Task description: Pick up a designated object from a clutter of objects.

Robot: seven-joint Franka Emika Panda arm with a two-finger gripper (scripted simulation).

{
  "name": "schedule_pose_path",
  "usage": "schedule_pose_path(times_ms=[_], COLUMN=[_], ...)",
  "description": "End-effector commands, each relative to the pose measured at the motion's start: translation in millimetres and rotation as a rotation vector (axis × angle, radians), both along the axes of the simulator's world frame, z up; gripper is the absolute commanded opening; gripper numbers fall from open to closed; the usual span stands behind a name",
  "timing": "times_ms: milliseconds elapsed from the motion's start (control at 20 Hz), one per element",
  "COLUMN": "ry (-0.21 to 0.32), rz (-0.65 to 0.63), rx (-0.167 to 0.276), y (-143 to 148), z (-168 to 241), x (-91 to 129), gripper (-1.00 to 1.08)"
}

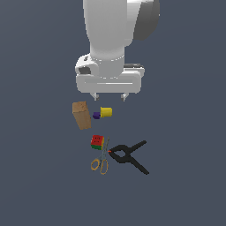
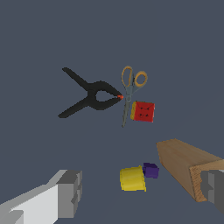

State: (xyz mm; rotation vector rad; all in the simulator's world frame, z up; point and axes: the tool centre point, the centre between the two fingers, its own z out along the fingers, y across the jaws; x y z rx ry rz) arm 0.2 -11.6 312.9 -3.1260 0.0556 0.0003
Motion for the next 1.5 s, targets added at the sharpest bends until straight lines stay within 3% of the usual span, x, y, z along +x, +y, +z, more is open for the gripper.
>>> schedule_pose_path(times_ms=[0, 800, 1150, 1450], ry=[0.000, -0.023, -0.019, -0.014], rz=[0.000, -0.016, -0.037, -0.069], rx=[0.000, 0.015, 0.014, 0.009], y=[0, 11, 0, -18], z=[0, 2, -31, -84], x=[0, 3, 17, 33], gripper=[1.00, 1.00, 1.00, 1.00])
